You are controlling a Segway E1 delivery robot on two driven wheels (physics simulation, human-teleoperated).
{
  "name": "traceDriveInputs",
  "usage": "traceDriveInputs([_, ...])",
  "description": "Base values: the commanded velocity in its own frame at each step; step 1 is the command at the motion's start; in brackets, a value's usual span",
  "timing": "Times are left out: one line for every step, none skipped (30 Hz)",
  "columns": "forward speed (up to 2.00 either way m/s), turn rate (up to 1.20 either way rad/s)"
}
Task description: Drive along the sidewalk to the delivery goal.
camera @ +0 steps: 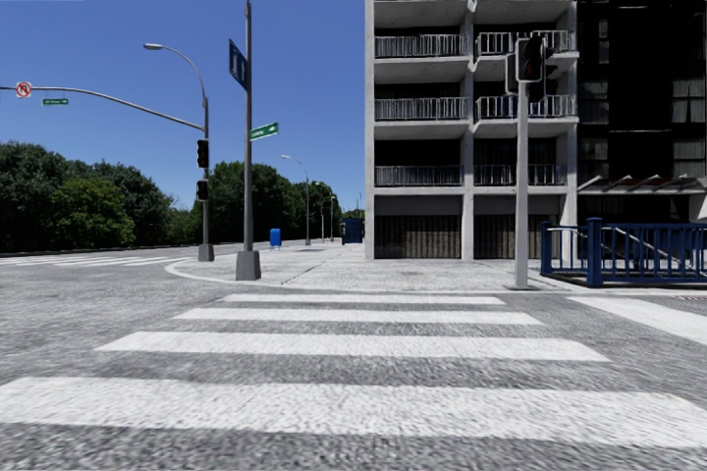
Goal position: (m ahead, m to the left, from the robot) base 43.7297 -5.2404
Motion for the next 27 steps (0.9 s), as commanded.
traceDriveInputs([2.00,0.00])
traceDriveInputs([2.00,0.00])
traceDriveInputs([2.00,0.00])
traceDriveInputs([2.00,0.00])
traceDriveInputs([2.00,0.00])
traceDriveInputs([2.00,0.00])
traceDriveInputs([2.00,0.00])
traceDriveInputs([2.00,0.00])
traceDriveInputs([2.00,0.00])
traceDriveInputs([2.00,0.00])
traceDriveInputs([2.00,0.00])
traceDriveInputs([2.00,0.00])
traceDriveInputs([2.00,0.00])
traceDriveInputs([2.00,0.00])
traceDriveInputs([2.00,0.00])
traceDriveInputs([2.00,0.00])
traceDriveInputs([2.00,0.00])
traceDriveInputs([2.00,0.00])
traceDriveInputs([2.00,0.00])
traceDriveInputs([2.00,0.00])
traceDriveInputs([2.00,0.00])
traceDriveInputs([2.00,0.00])
traceDriveInputs([2.00,0.00])
traceDriveInputs([2.00,0.00])
traceDriveInputs([2.00,0.00])
traceDriveInputs([2.00,0.00])
traceDriveInputs([2.00,0.00])
